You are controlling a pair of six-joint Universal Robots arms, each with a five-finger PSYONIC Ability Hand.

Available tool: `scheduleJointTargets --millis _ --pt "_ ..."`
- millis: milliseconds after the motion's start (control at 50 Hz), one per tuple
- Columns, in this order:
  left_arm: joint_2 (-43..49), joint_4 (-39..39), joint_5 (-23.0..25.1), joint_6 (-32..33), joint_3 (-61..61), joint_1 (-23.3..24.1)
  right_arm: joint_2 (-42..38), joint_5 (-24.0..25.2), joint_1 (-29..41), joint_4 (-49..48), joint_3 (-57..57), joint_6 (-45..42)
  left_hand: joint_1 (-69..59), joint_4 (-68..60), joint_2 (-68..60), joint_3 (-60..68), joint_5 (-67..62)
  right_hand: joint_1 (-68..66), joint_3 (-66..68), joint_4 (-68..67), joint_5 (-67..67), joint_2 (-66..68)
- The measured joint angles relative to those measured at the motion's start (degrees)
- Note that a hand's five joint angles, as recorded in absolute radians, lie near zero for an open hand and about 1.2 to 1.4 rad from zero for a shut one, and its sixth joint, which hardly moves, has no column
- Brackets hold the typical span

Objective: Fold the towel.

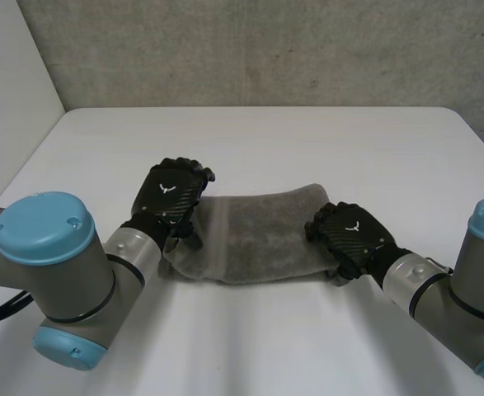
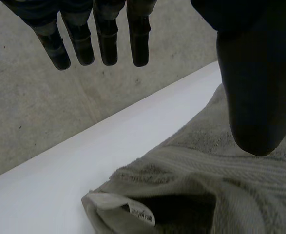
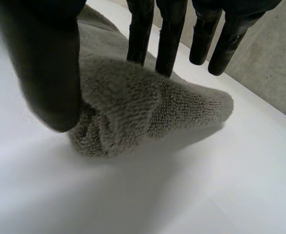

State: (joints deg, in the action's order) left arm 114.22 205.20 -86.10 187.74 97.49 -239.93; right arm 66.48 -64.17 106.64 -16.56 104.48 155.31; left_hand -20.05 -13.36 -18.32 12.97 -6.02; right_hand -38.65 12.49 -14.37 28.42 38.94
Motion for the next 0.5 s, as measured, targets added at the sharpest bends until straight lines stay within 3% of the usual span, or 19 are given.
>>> scheduleJointTargets --millis 60,200,340,500 --pt "0.4 0.0 -0.1 0.0 0.1 -0.3 -1.4 -0.2 0.0 -1.5 -0.3 -0.1 0.0 0.0 0.0 0.0 0.0 -12.2 0.0 0.0 12.1 11.8" --pt "0.2 0.0 -0.4 -0.1 0.8 -0.4 -2.5 -0.4 -1.2 -2.6 0.0 -0.6 0.0 0.0 0.0 0.0 0.0 -15.4 0.0 0.0 14.9 14.0" --pt "0.0 0.0 -0.4 -0.1 1.1 -0.4 -2.3 -0.1 -3.4 -2.3 1.3 -0.9 0.0 0.0 0.1 0.0 0.3 -34.8 0.0 0.0 37.0 32.3" --pt "0.0 -0.1 -0.3 -0.1 1.5 -0.4 -0.1 2.4 -9.2 -0.9 4.9 -3.7 0.5 0.0 0.3 0.0 0.6 -35.5 0.0 0.0 37.7 32.9"
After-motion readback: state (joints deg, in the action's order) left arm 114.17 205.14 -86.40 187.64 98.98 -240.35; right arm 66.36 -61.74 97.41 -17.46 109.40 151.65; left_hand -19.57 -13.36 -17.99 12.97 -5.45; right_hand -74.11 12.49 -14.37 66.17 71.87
